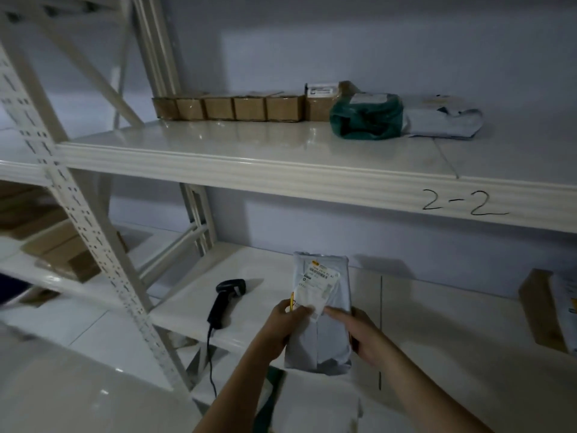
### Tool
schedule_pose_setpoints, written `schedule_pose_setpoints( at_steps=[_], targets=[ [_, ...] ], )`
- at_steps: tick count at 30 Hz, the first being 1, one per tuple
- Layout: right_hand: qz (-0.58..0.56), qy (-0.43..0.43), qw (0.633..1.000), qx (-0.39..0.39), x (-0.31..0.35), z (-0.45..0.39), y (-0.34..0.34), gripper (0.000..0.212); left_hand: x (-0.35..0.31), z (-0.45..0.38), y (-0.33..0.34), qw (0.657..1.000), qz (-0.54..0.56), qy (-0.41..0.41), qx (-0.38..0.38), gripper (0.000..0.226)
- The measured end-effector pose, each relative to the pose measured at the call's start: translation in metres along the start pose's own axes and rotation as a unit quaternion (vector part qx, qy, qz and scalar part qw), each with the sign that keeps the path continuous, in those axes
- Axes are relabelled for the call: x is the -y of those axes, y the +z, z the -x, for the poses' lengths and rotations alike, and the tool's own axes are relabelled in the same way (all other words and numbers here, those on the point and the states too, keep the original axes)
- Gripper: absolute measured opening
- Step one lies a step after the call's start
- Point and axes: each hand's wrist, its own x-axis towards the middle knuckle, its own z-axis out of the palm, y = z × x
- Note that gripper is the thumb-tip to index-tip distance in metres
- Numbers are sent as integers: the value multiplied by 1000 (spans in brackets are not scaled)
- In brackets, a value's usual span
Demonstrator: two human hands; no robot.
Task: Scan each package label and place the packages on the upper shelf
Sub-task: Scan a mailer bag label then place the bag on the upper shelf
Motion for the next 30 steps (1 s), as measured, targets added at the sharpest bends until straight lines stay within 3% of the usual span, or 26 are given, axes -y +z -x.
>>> schedule_pose_setpoints(
  at_steps=[11,15,18,20,23,27,30],
  targets=[
    [4,27,999,27,-11,-87,86,36,-11,-42,-98,999,1,-15,-49,28],
    [2,32,999,31,-14,-134,105,36,-14,-78,-132,997,-20,-59,-51,23],
    [19,41,999,3,-13,-167,113,39,-14,-110,-162,979,-120,-73,-148,27],
    [26,46,999,-9,-12,-187,117,40,-14,-128,-185,949,-200,-71,-232,25],
    [37,50,998,-20,-10,-206,119,43,-8,-142,-215,905,-278,-130,-296,26],
    [46,61,996,-36,-14,-217,121,43,7,-155,-240,888,-311,-246,-232,63],
    [62,55,995,-50,-17,-221,121,44,11,-166,-246,882,-351,-258,-178,60]
  ],
)
